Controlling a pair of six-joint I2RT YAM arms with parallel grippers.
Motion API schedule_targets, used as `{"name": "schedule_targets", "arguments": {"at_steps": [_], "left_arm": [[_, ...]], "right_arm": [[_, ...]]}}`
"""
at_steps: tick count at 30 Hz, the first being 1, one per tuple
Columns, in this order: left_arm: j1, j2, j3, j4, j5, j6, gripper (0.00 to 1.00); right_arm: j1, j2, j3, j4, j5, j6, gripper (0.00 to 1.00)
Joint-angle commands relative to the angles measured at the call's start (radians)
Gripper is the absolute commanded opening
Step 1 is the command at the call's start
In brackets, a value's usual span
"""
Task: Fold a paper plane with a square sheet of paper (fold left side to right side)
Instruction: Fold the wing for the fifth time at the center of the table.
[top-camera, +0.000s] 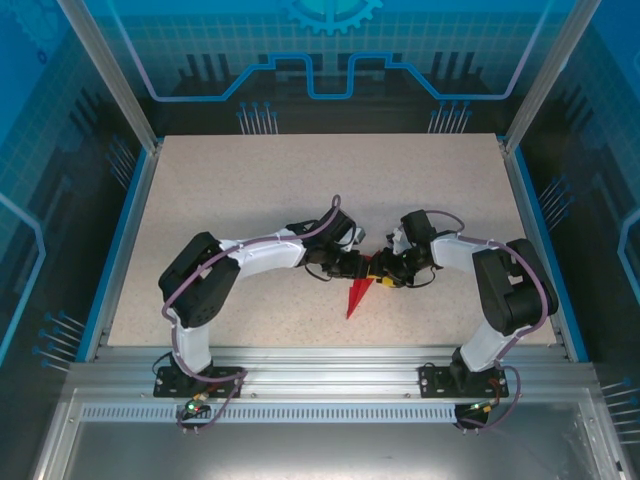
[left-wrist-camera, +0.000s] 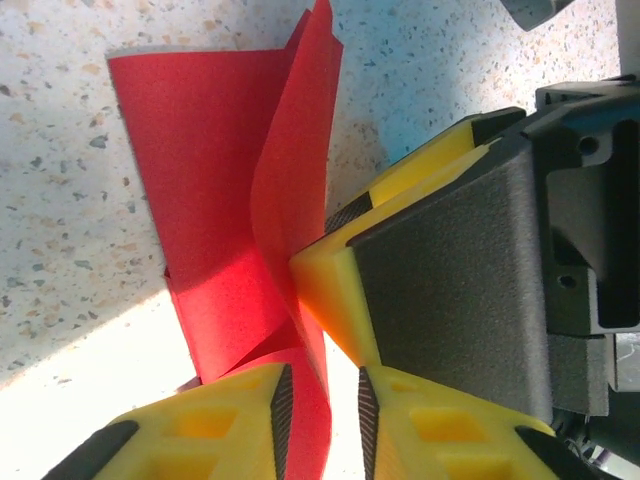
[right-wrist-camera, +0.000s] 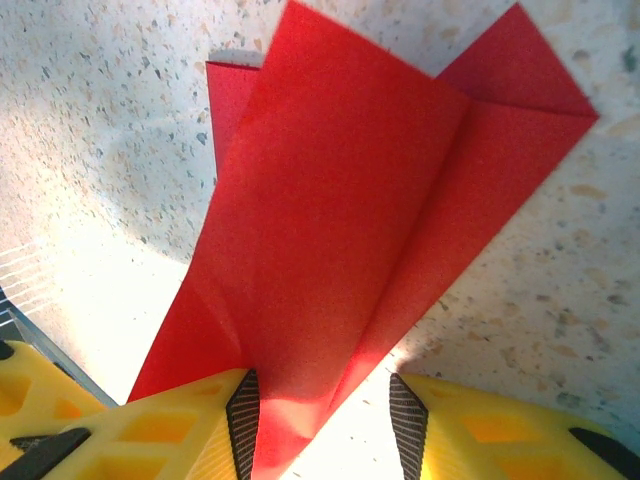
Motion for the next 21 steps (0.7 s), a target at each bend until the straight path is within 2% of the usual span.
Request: {"name": "schedule_targets", "arguments": {"at_steps": [1, 9, 21], "left_arm": [[0.009, 0.039, 0.017, -0.018, -0.006, 0.008, 0.23], [0.018, 0.068, 0.017, -0.006, -0.005, 0.014, 0.07], [0.033, 0.096, 0.023, 0.018, 0.002, 0.046, 0.04]], "right_arm": [[0.009, 0.029, 0.0, -0.012, 0.018, -0.022, 0.44], [0.005, -0.005, -0.006, -0.023, 0.025, -0.049, 0.46], [-0.077, -0.103, -0.041, -0.078, 0.015, -0.135, 0.53]]}}
